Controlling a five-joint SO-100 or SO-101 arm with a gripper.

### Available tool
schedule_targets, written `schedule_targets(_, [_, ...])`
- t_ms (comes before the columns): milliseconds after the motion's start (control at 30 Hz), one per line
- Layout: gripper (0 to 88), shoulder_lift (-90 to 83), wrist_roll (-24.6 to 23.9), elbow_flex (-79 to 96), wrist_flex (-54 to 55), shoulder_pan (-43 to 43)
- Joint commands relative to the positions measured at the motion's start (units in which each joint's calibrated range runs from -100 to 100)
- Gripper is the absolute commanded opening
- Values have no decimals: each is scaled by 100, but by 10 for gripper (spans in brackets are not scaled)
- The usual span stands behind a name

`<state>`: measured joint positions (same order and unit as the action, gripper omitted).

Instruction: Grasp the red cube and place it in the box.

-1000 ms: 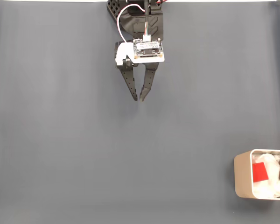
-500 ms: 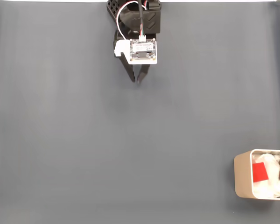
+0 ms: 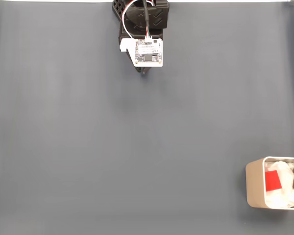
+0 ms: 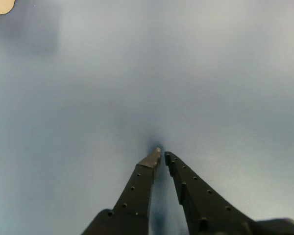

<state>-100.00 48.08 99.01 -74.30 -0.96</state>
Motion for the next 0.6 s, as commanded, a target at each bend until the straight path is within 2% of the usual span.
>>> schedule_targets(0, [0, 9, -29, 81, -135, 33])
schedule_targets(567, [0, 9, 15, 81, -143, 33])
